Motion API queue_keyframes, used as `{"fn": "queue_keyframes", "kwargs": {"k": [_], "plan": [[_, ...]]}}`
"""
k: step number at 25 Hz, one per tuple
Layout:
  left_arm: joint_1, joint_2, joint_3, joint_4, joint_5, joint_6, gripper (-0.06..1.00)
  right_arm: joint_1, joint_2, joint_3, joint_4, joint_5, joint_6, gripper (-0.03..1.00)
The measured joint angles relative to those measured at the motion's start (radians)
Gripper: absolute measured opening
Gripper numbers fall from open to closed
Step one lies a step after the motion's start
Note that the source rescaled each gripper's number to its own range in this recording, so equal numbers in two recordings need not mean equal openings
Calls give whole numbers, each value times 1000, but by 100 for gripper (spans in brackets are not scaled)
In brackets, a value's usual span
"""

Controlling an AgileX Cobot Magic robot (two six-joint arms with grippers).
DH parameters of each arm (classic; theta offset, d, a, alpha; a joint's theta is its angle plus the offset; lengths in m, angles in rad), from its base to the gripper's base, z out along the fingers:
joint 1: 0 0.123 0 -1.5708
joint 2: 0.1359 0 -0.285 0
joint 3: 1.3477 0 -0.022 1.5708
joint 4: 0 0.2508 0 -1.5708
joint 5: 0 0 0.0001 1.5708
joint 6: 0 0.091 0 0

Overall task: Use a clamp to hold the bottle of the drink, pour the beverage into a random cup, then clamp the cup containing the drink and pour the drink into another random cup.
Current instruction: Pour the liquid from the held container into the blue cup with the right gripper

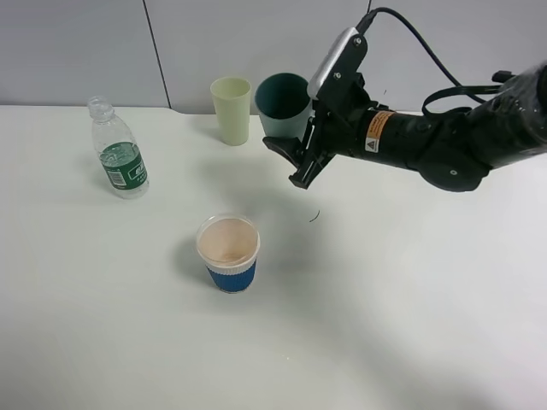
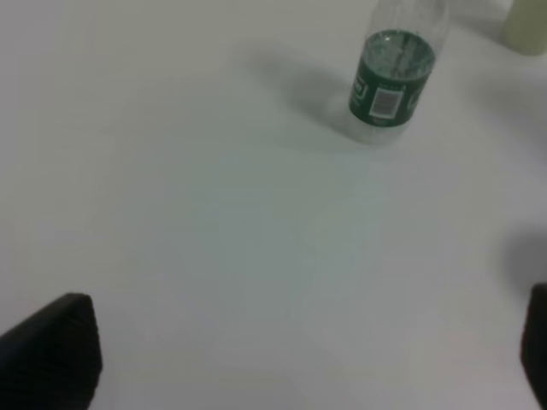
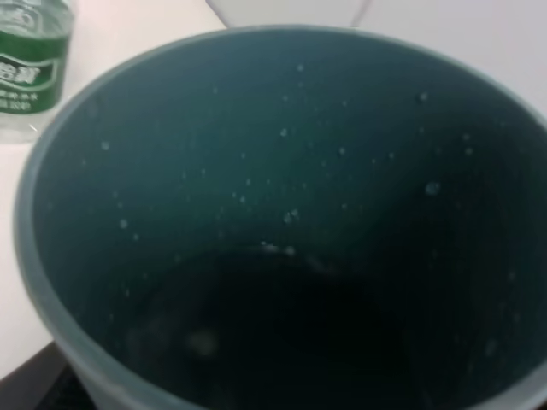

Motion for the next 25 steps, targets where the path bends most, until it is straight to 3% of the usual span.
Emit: {"fn": "queue_keyframes", "kwargs": {"k": [11, 15, 25], "plan": [[0, 0, 0, 0, 0, 0, 100, 0, -1, -24, -109, -21, -12, 1], [0, 0, 0, 0, 0, 0, 100, 0, -1, -24, -134, -32, -71, 1], [0, 0, 0, 1, 0, 0, 100, 19, -1, -24, -138, -38, -98, 1]]}}
